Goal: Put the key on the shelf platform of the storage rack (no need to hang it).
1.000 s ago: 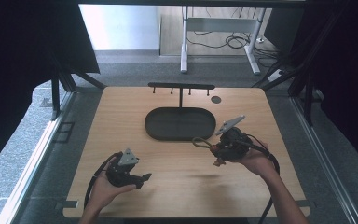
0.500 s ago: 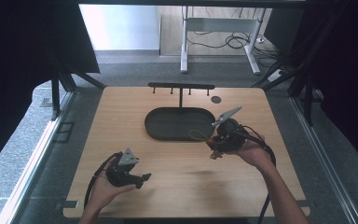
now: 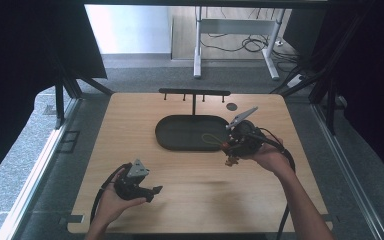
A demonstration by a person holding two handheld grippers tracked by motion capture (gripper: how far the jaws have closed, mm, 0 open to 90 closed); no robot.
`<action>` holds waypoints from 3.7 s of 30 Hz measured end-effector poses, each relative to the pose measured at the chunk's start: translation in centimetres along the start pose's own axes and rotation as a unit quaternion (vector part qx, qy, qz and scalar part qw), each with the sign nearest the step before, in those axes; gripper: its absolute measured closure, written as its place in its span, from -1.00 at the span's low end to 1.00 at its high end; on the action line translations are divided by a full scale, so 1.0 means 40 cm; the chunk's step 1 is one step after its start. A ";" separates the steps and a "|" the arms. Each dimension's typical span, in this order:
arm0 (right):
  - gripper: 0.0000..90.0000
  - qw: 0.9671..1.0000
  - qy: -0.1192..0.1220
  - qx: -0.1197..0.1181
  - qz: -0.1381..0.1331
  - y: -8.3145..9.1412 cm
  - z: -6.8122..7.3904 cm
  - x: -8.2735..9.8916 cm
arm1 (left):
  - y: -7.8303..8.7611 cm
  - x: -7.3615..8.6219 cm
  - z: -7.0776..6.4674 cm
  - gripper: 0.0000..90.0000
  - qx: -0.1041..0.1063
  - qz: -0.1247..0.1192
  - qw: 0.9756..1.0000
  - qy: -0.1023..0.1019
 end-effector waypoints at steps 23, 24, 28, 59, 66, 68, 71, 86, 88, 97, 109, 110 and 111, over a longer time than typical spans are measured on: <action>0.50 1.000 0.013 -0.003 0.016 -0.009 -0.025 -0.068 | 0.006 -0.002 -0.001 -0.44 -0.001 -0.005 1.000 -0.001; 0.50 1.000 0.013 -0.003 0.018 -0.011 -0.027 -0.070 | 0.007 -0.003 -0.001 -0.44 0.000 -0.006 1.000 -0.001; 0.50 1.000 0.010 0.000 0.019 -0.020 -0.035 -0.080 | 0.011 -0.003 -0.001 -0.44 -0.001 -0.008 1.000 -0.001; 0.50 0.999 -0.008 -0.011 0.039 -0.118 -0.091 -0.161 | 0.021 -0.007 -0.004 -0.43 0.006 -0.015 1.000 -0.002; 0.50 0.999 -0.016 -0.013 0.046 -0.151 -0.118 -0.179 | 0.017 -0.006 -0.003 -0.44 0.009 -0.013 1.000 -0.002; 0.50 0.999 -0.018 -0.013 0.047 -0.162 -0.130 -0.184 | 0.019 -0.005 0.000 -0.44 0.008 -0.014 1.000 0.000; 0.50 0.998 -0.024 -0.009 0.053 -0.175 -0.146 -0.193 | 0.020 -0.003 0.005 -0.44 0.007 -0.014 1.000 0.001; 0.50 0.998 -0.030 -0.003 0.048 -0.243 -0.179 -0.222 | 0.024 -0.008 -0.003 -0.43 0.016 -0.023 1.000 0.001; 0.50 0.998 -0.034 -0.004 0.047 -0.260 -0.182 -0.216 | 0.025 -0.008 -0.001 -0.43 0.015 -0.023 1.000 0.001; 0.49 0.998 -0.043 -0.011 0.052 -0.319 -0.182 -0.181 | 0.026 -0.005 0.005 -0.43 0.014 -0.024 1.000 0.005; 0.42 0.997 -0.058 -0.021 0.051 -0.359 -0.183 -0.155 | 0.031 -0.004 0.005 -0.43 0.010 -0.026 1.000 0.005; 0.41 0.997 -0.060 -0.025 0.051 -0.359 -0.183 -0.153 | 0.032 -0.005 0.005 -0.43 0.010 -0.027 1.000 0.005; 0.40 0.997 -0.060 -0.026 0.051 -0.360 -0.182 -0.152 | 0.032 -0.005 0.004 -0.43 0.010 -0.028 1.000 0.006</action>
Point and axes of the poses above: each handheld gripper's, and its own axes: y roughly backward along the jaws, x roughly out of its underside, z roughly to its left, the point moved 7 cm from there along -y, roughly forward along the jaws, and after that the axes turned 6 degrees about x, right-handed, at the moved point
